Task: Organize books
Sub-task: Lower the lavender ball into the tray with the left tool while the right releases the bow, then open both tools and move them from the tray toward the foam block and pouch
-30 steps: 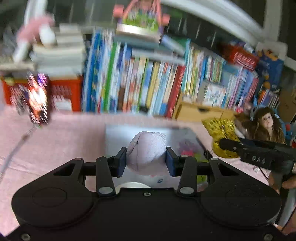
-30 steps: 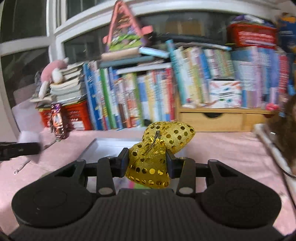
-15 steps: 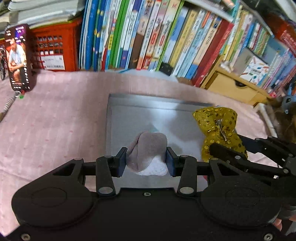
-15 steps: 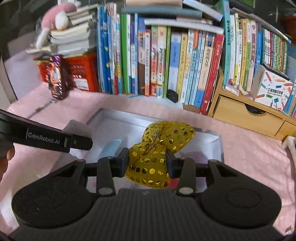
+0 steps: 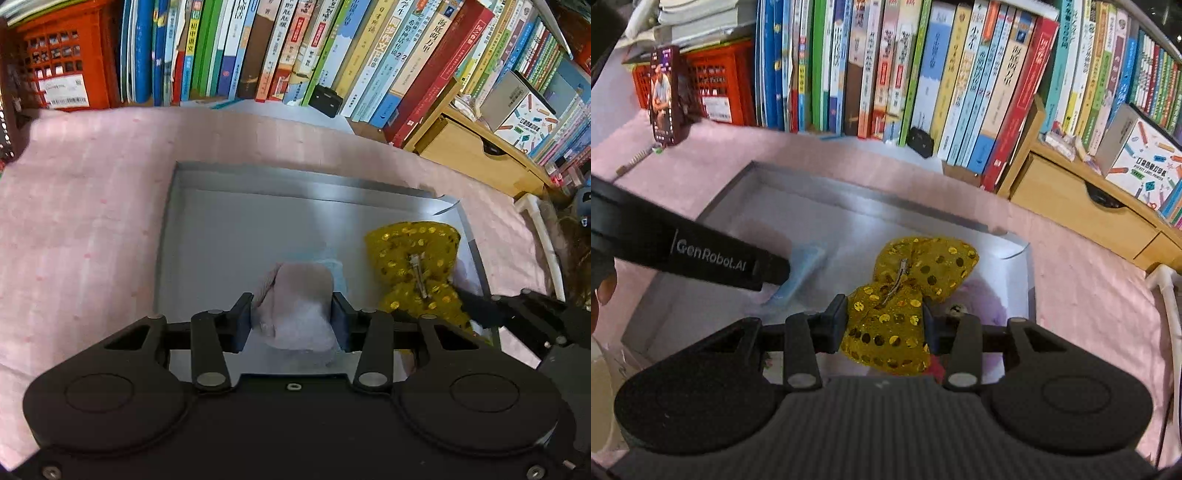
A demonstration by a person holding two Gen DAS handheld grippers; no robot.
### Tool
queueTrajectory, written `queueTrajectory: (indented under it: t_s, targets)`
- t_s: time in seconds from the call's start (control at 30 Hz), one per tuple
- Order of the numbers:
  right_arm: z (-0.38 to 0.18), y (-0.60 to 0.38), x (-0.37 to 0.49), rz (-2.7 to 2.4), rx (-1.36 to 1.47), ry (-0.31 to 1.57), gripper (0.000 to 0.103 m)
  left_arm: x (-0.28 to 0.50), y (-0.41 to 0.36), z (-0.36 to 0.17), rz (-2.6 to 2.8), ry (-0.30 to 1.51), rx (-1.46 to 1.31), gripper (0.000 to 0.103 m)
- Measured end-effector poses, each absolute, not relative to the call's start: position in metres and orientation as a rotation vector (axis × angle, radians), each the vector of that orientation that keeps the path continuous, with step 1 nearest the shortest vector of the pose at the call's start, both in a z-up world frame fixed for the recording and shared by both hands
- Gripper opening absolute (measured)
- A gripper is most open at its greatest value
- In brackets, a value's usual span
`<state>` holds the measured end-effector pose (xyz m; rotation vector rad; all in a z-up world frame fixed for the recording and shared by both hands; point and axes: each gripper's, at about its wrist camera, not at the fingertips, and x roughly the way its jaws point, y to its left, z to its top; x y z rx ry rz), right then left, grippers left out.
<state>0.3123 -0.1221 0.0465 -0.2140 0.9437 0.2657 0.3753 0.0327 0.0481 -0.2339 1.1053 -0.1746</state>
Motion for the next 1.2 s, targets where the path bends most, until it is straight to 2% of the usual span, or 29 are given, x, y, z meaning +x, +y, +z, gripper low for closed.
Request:
queueTrajectory:
  t_s: [0.23,0.3,0.37,0.57,0.87,1.2]
  targets:
    - [0.039,-0.124,0.315,0.256,-0.203,0.976,0.049,0.379,0.04,0.042,-0.163,1.122,-0.282,0.045]
    - [0.038,-0.124,0.315,0.253,-0.202,0.97,0.053,0.378,0.043,0.044,-0.163,1.124,-0.295,0.049]
    - [0.04,-0.125,0.313,0.249,-0.197,0.959,0.069,0.374,0.044,0.048,-0.172,1.118,-0.286,0.057]
    - [0.056,-0.132,0.304,0.25,-0.174,0.92,0.075,0.355,0.046,0.071,-0.206,1.05,-0.258,0.072]
    - [0.094,-0.144,0.26,0.255,-0.174,0.8,0.083,0.295,0.055,0.109,-0.207,0.924,-0.203,0.076]
    - [0.127,-0.16,0.166,0.336,-0.173,0.579,0.089,0.195,0.067,0.136,-0.259,0.767,-0.152,0.082]
